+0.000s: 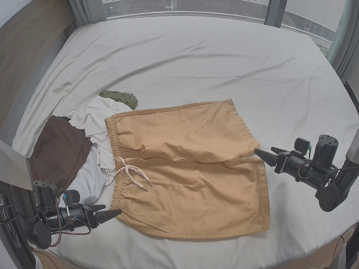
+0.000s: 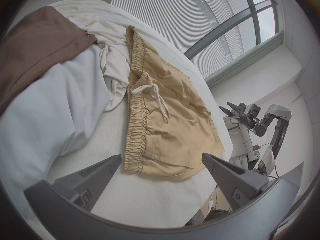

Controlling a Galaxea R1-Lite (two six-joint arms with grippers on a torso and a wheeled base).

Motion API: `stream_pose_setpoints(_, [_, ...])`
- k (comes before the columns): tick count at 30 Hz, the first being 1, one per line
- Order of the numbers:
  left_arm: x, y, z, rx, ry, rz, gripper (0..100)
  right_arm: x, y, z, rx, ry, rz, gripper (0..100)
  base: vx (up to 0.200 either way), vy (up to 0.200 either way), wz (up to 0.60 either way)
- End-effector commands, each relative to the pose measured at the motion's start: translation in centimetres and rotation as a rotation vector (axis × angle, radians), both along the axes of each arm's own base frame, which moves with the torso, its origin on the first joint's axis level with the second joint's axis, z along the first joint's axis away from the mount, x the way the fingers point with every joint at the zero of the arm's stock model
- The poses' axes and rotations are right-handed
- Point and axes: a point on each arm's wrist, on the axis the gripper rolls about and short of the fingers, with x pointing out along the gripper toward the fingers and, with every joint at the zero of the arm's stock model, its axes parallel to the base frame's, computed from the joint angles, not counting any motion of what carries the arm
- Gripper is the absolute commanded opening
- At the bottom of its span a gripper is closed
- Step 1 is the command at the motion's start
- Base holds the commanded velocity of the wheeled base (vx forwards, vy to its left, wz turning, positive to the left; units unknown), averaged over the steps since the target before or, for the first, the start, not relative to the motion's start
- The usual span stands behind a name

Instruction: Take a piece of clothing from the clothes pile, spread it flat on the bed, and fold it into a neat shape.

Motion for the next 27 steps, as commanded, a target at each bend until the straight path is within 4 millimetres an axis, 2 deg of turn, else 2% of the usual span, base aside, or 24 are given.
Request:
stream_pose_setpoints(1, [-0.1, -0.1, -0.7, 0.000, 0.038, -0.002, 100, 0.0, 0.1, -0.1, 0.000, 0.000, 0.005, 100, 0.000, 0.000, 0.00])
stream_pose_setpoints(16, [1.1, -0.1, -2.4, 0.012, 0.064, 0.001, 100, 0.0, 0.2, -0.1, 0.000, -0.001, 0.007, 100, 0.000, 0.000, 0.00])
stream_pose_setpoints(26, [1.6, -0.3, -2.7, 0.012, 0.058, -0.008, 100, 0.0, 0.2, -0.1, 0.000, -0.003, 0.005, 100, 0.000, 0.000, 0.00])
stream_pose_setpoints(27, [1.6, -0.3, -2.7, 0.012, 0.058, -0.008, 0, 0.0, 0.1, -0.1, 0.000, -0.003, 0.004, 100, 0.000, 0.000, 0.00])
